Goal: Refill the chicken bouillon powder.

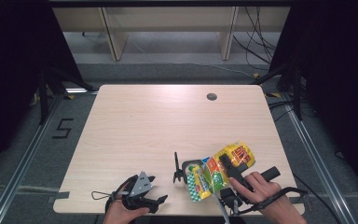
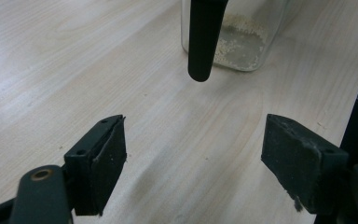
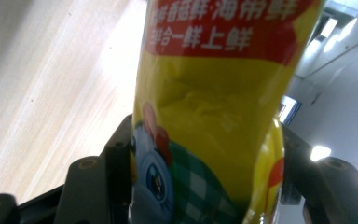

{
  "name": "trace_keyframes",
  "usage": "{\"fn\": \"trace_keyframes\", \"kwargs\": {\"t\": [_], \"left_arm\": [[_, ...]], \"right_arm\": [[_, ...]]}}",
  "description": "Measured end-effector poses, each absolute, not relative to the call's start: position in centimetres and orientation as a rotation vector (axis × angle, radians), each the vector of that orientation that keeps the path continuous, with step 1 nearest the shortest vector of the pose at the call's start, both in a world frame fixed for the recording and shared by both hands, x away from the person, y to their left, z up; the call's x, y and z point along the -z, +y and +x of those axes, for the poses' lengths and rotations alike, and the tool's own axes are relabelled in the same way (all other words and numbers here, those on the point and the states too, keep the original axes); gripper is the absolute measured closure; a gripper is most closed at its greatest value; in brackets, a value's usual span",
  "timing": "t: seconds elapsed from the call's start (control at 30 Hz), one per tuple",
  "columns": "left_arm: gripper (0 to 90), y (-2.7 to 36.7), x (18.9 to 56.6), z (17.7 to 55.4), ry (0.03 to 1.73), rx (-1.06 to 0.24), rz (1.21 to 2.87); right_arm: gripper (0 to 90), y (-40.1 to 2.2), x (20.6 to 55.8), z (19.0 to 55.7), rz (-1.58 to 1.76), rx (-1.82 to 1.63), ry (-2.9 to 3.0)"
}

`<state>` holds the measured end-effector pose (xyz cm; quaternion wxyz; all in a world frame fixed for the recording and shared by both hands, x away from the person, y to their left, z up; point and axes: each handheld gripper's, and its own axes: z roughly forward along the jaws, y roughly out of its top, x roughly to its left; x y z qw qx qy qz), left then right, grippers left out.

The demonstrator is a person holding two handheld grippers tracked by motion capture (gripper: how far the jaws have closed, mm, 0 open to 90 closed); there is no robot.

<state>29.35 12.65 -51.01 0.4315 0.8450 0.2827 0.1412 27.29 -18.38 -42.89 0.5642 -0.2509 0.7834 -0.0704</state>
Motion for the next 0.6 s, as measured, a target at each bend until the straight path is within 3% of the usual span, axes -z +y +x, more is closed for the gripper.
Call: {"fn": "trace_keyframes", "kwargs": {"t": [0.6], "left_arm": [[21.4, 12.93, 50.85, 29.45, 0.694, -0.374, 2.124]], "right_arm": [[41.2, -18.75, 42.61, 27.29, -0.609, 0.166, 1.837]]}}
